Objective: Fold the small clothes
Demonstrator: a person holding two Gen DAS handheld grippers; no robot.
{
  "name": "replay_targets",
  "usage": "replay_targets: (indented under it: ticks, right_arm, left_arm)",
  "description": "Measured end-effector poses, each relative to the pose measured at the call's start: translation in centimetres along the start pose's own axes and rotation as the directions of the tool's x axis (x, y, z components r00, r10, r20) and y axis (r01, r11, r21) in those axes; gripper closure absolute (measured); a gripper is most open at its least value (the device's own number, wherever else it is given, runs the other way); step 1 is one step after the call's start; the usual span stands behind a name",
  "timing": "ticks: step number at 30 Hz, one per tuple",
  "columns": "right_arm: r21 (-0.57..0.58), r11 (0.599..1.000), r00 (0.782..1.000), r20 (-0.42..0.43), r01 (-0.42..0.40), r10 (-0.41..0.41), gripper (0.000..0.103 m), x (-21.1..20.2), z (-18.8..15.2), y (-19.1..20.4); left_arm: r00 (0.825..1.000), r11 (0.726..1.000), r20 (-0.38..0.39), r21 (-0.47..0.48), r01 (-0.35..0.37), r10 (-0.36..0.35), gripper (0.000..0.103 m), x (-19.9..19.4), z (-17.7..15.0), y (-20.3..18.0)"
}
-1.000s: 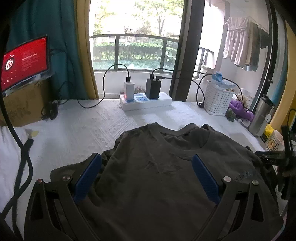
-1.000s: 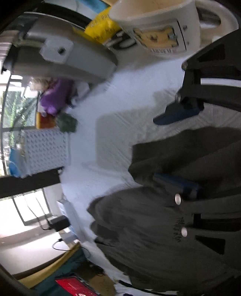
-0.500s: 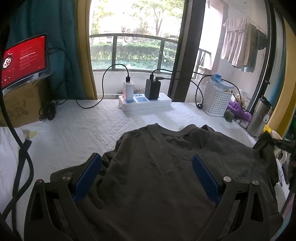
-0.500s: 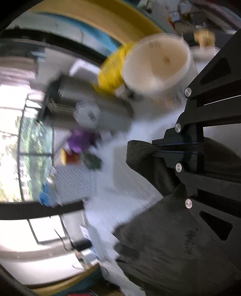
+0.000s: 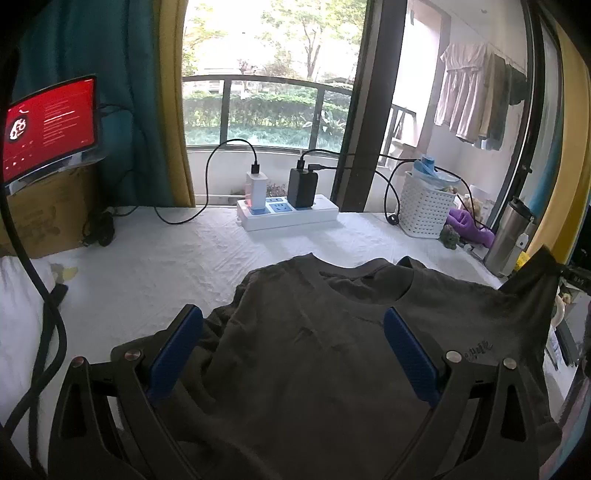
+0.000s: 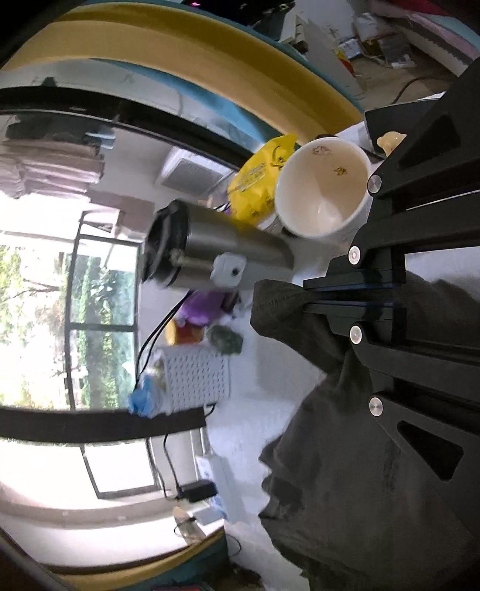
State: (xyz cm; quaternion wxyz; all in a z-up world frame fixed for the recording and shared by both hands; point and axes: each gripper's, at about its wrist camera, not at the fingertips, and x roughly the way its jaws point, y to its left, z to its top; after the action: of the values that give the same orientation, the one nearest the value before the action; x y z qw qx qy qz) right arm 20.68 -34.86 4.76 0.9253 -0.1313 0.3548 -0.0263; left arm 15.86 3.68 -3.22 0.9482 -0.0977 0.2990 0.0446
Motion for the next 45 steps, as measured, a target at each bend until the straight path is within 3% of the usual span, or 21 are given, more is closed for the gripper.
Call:
replay_targets:
  ticks: [7,11,21,30,35,39,40,42,43,45]
  right_arm:
    - [0.063,0.994,0.995,0.036,0.093,-0.095,0.099,-1.7,0.4,-2.1]
    - [0.083,0.993,0.995,0.027,0.089,-0.092,0.099,-1.6,-0.2,-2.2]
    - [-0.022,0.998,0.997,0.049,-0.066,0.067,0.099,-2.6,-0.4,6.0]
    - [-0.088,0.976,0.977,-0.097,-0.200,0.192,0.099,1.6,-4.1,13.7]
    - [-0.079,0.963,0.950,-0.204,-0.256,0.236,0.099,4.1,-6.2,15.9]
    - [-0.058,0.955,0.937,-0.220,-0.291,0.272,0.096,4.0,-6.8,15.9]
    - [-0.056,0.954,0.936,-0.218,-0.296,0.277,0.089,3.7,-6.9,15.6]
    - [-0.045,0.954,0.937,-0.207,-0.297,0.282,0.045,2.7,-6.9,14.7]
    - [-0.036,0.955,0.940,-0.191,-0.294,0.282,0.013,1.9,-7.0,13.9]
    - [-0.027,0.955,0.942,-0.174,-0.295,0.286,0.008,0.9,-7.0,12.7]
  left_arm:
    - [1.000,1.000,0.007,-0.016,-0.012,0.012,0.005,-0.9,-0.2,1.4]
    - [1.000,1.000,0.008,-0.017,-0.015,0.015,0.005,-1.1,-0.2,1.8]
    - [1.000,1.000,-0.002,-0.026,0.001,-0.001,0.005,-1.6,-0.9,2.2]
    - [1.000,0.999,-0.010,-0.036,-0.007,0.007,0.005,-2.2,-1.7,3.2]
    - [1.000,0.999,-0.012,-0.035,-0.011,0.010,0.005,-2.4,-1.8,3.6]
    - [1.000,0.999,-0.016,-0.037,-0.015,0.014,0.005,-2.3,-2.0,3.6]
    - [1.000,0.999,-0.018,-0.035,-0.015,0.015,0.005,-2.3,-2.0,3.5]
    - [1.000,0.999,-0.020,-0.033,-0.014,0.014,0.005,-2.2,-2.0,3.3]
    - [1.000,0.999,-0.022,-0.031,-0.013,0.012,0.005,-2.1,-2.0,3.2]
    - [1.000,0.999,-0.025,-0.029,-0.014,0.013,0.005,-2.1,-2.0,3.1]
